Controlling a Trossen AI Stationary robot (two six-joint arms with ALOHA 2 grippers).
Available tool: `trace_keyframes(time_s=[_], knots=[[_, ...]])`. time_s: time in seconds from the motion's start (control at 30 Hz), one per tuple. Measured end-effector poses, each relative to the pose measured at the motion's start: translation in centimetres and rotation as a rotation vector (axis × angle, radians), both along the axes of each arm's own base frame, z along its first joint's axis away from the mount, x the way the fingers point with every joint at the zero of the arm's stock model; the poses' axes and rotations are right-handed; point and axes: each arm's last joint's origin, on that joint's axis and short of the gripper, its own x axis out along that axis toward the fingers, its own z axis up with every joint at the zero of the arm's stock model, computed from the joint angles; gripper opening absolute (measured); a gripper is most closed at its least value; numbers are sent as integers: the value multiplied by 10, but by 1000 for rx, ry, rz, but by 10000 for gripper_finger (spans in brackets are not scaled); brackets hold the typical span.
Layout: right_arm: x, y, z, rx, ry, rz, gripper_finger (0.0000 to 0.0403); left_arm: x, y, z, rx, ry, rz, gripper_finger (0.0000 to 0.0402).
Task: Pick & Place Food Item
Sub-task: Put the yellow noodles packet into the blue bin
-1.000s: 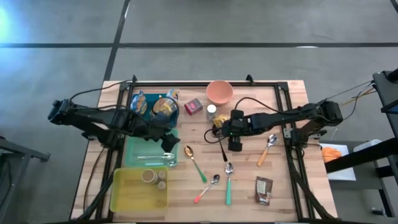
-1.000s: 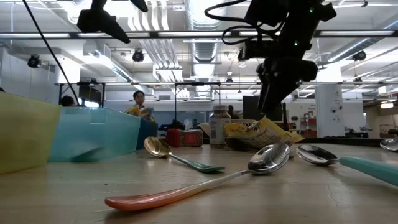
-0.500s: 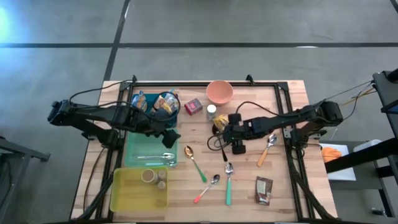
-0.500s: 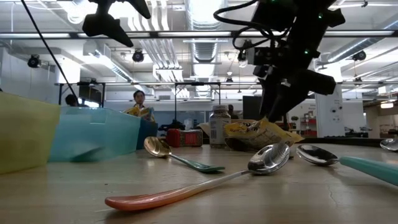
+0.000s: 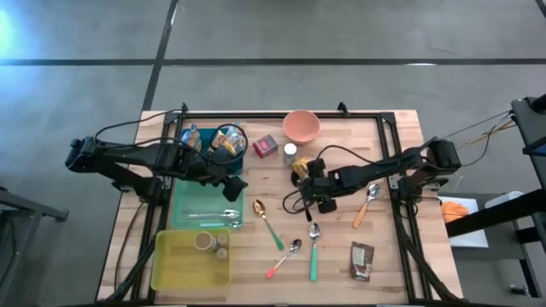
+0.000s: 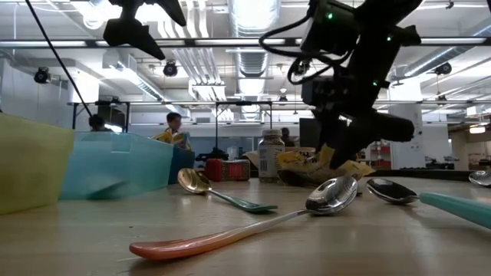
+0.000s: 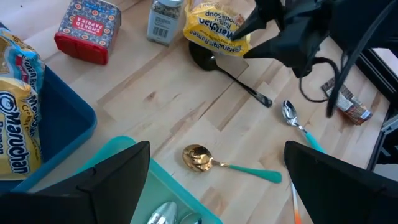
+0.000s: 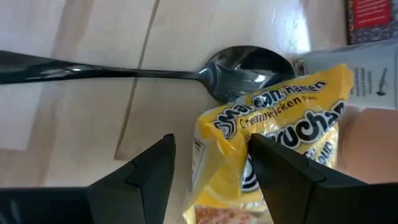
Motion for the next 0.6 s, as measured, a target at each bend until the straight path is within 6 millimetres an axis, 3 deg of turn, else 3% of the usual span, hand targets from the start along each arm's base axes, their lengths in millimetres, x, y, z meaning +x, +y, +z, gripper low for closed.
trace_keyframes(time_s=[0.17, 0.5, 0.6], knots=[[4, 0, 1, -35, -4, -14, 182, 0, 0, 0, -7, 4, -6, 376], [7, 1, 4, -7, -7, -3, 21, 0, 0, 0, 4, 8, -21, 376], [6, 2, 3, 14, -5, -4, 13, 0, 0, 0, 8, 9, -25, 376]])
